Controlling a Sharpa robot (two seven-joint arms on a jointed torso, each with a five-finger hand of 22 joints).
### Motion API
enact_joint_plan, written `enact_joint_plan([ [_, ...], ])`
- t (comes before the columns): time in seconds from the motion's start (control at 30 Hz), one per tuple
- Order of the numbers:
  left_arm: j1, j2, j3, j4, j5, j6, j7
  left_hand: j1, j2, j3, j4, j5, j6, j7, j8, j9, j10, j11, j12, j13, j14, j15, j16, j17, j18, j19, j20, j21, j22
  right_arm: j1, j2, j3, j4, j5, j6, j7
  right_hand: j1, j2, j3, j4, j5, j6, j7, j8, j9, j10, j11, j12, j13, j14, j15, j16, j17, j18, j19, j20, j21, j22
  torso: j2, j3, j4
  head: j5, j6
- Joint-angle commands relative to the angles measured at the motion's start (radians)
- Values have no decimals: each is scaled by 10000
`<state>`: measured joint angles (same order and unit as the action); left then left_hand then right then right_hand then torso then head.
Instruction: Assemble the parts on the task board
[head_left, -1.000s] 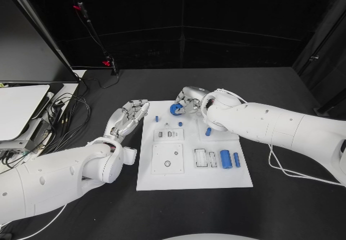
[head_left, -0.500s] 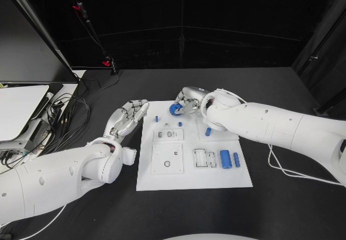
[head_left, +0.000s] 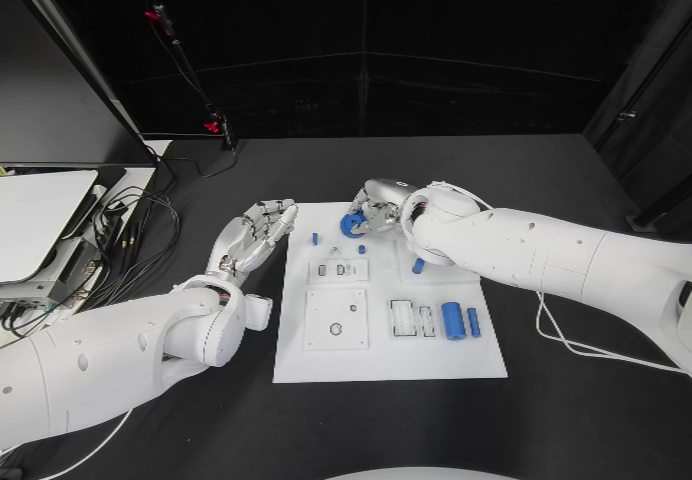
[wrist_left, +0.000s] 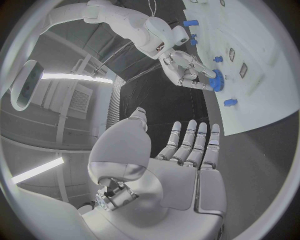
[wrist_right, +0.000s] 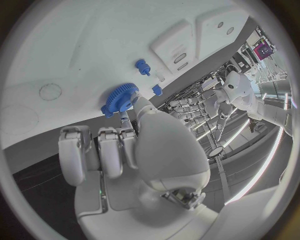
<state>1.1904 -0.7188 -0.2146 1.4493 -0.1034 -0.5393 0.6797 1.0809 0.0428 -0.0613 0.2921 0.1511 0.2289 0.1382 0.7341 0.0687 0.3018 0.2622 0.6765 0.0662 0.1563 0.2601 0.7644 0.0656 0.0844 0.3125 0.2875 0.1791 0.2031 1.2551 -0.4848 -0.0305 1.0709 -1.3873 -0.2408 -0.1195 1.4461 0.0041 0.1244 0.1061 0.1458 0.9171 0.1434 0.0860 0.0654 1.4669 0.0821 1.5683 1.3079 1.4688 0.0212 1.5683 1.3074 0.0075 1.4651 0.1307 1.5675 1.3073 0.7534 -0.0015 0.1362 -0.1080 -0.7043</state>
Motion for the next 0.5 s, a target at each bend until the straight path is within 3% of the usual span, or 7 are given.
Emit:
enact_joint_plan([
  [0.03, 18, 9, 10, 7, -56, 84, 2418, 39, 94, -44, -4, 57, 75, 1598, 10, -16, 34, 33, 63, -11, 12, 34, 35, -7, 90, -84, 3, 40, 17, 1, -14, -14, 0, -58, 331, -155, -13, -77, -66, 3, -55, -48, 9, -33, -10, 1039, -62, 25, 2629, 1020, -70, 25, 2634, -54, 1002, -48, -12, 2580, 1, 0, 2, 5, -2],
  [0.5, 18, 8, 10, 4, -56, 91, 2410, 52, 115, -48, -4, 69, 75, 1597, 10, -17, 33, 33, 65, -11, 11, 34, 37, -7, 90, -88, 3, 42, 17, -2, -22, -14, -29, -58, 361, -302, -30, -124, -81, -24, -98, -282, 61, -177, -13, 1039, -20, 25, 2629, 1020, -35, 25, 2634, -51, 993, -28, -20, 2571, 1, -2, -1, -1, -10],
])
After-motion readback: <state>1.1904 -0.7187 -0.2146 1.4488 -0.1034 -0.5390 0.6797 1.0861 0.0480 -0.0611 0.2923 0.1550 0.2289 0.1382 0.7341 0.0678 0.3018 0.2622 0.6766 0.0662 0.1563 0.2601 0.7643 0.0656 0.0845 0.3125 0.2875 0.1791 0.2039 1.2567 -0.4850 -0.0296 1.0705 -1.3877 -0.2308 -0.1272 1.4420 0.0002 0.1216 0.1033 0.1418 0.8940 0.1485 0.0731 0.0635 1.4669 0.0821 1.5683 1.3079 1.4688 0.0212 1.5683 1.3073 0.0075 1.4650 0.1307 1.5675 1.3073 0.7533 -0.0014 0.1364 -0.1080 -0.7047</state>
